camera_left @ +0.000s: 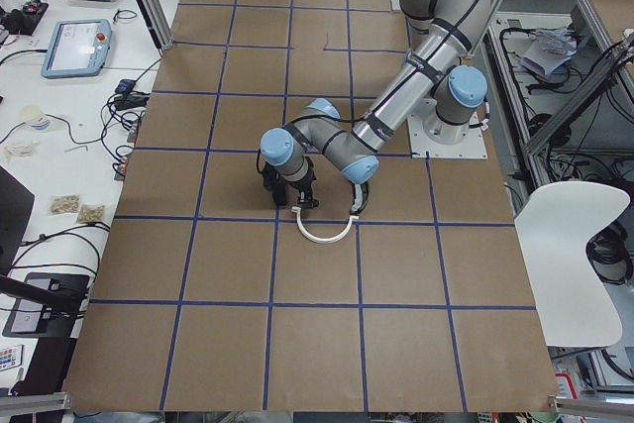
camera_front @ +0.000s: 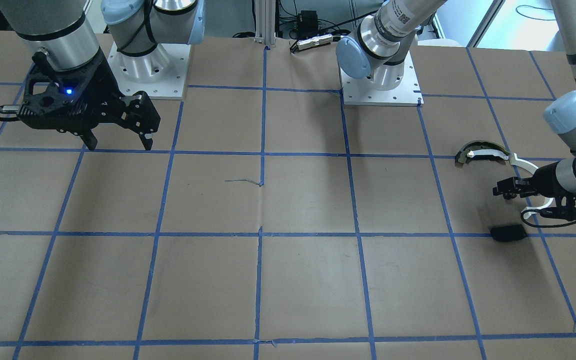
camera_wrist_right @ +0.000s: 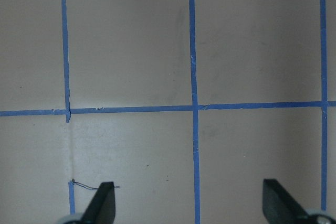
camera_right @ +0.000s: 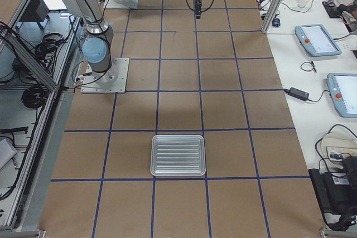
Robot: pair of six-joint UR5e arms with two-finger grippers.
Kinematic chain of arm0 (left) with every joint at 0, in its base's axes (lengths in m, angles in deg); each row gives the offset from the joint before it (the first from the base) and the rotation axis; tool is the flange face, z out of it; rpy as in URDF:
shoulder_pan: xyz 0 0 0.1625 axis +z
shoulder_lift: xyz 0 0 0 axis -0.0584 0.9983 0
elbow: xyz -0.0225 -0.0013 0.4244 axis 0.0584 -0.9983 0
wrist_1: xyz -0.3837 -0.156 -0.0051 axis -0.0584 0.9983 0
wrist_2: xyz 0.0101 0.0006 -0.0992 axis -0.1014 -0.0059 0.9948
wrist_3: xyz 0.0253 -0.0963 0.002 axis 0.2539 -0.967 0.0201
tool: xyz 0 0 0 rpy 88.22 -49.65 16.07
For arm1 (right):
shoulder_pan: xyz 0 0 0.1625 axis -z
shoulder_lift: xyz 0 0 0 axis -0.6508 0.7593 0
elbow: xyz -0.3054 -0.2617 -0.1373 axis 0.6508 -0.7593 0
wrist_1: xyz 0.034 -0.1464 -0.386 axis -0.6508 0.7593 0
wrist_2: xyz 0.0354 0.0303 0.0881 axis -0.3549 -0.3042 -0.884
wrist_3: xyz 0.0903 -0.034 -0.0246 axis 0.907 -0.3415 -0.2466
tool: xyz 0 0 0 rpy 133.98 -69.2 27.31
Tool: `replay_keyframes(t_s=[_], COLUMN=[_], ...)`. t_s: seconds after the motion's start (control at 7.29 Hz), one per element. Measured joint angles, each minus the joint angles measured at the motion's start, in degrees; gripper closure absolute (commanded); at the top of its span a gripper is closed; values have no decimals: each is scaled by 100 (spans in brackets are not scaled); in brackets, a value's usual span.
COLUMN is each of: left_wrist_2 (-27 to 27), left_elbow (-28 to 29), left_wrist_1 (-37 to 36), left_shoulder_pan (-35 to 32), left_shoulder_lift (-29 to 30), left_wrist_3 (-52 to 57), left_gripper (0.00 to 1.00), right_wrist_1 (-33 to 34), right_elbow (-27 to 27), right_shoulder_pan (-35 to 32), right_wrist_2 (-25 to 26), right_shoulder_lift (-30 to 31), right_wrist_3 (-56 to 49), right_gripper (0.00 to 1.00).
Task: Place bearing gear from tray to pile
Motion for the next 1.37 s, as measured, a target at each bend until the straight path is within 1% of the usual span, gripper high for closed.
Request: replay_keyframes(t_s=[0.27,0.55,0.69,0.82,1.1,1.37], left_wrist_2=[-36,-20,135,317,571,629], left_elbow=[107,489,692,851,1108,1279], left_wrist_1=[47,509,779,964,1325,1812], left_shoulder_pan=[-173,-589,-849,-1216,-2142,-2867], left_shoulder_lift=[-155,-450,-656,-915,-1533,-2126], left_wrist_3=[-117,-344,-557,-777,-1719,-2315], left_gripper=[0,0,0,0,0,0], right_wrist_1=[-4,0,1,-3,4,6], right_elbow=[-19,-17,-19,-13,-16,-22], right_shoulder_pan=[11,21,23,26,31,45], right_wrist_2=[1,-4,2,20,25,25], right_shoulder_lift=[-2,4,13,29,37,40], right_wrist_3=[-2,-4,-14,-37,-61,-65], right_gripper=[0,0,0,0,0,0])
